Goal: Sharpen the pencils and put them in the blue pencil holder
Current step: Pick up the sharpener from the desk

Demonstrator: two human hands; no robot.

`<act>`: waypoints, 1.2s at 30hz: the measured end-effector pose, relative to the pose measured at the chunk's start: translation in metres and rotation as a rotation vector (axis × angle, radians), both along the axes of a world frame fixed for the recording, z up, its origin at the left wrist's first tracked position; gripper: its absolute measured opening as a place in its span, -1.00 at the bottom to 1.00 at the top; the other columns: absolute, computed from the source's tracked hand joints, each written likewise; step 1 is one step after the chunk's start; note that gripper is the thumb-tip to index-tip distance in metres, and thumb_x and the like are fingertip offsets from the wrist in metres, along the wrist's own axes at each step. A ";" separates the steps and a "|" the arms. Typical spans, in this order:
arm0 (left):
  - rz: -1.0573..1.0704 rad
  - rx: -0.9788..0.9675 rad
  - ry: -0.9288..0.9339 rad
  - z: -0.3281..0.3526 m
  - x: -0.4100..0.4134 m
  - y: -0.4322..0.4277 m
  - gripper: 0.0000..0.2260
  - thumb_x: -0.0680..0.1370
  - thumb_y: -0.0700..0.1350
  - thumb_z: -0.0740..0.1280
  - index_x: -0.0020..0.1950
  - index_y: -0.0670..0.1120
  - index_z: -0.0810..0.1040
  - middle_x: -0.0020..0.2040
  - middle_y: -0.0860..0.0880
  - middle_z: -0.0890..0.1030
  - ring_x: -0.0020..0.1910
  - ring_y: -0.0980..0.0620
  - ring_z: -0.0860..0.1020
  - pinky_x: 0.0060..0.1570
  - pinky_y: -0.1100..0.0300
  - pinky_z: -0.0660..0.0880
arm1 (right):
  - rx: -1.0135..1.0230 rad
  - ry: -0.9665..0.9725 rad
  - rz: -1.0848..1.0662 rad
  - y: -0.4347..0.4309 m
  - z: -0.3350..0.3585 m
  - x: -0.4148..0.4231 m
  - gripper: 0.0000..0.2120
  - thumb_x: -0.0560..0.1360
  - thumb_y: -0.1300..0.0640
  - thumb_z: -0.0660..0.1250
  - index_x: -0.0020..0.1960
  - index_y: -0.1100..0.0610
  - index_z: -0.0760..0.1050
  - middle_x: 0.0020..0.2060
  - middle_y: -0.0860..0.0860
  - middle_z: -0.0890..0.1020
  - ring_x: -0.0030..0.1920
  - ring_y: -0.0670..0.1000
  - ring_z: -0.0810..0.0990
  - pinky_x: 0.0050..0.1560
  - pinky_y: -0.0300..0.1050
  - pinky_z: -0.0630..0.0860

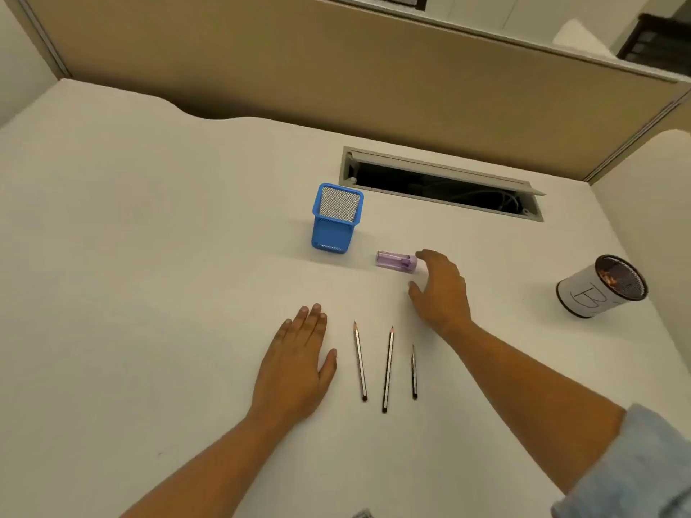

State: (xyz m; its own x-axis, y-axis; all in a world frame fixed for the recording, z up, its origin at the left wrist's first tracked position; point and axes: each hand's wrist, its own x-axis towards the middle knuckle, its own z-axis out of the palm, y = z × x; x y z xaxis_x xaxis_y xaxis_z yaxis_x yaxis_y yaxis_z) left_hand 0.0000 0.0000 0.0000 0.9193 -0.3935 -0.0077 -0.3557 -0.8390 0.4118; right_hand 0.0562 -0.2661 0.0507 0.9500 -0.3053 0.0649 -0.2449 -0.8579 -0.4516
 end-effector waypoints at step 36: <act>-0.165 -0.536 0.251 0.075 -0.052 -0.061 -0.59 0.52 0.40 0.01 0.25 0.26 0.34 -0.05 0.32 0.52 -0.12 0.28 0.55 -0.15 0.46 0.47 | 0.714 0.016 0.057 0.040 0.078 -0.151 -0.88 0.46 0.05 0.49 0.00 -0.04 0.67 -0.17 -0.15 0.74 -0.14 -0.05 0.72 -0.16 -0.25 0.64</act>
State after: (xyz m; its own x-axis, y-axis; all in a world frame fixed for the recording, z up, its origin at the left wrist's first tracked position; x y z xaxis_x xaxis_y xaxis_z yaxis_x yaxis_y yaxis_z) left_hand -0.0518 -0.0608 0.0753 0.8420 -0.5391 0.0225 -0.3006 -0.4340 0.8493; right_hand -0.0949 -0.2262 0.1282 0.9650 -0.2174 -0.1464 -0.2197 -0.3664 -0.9041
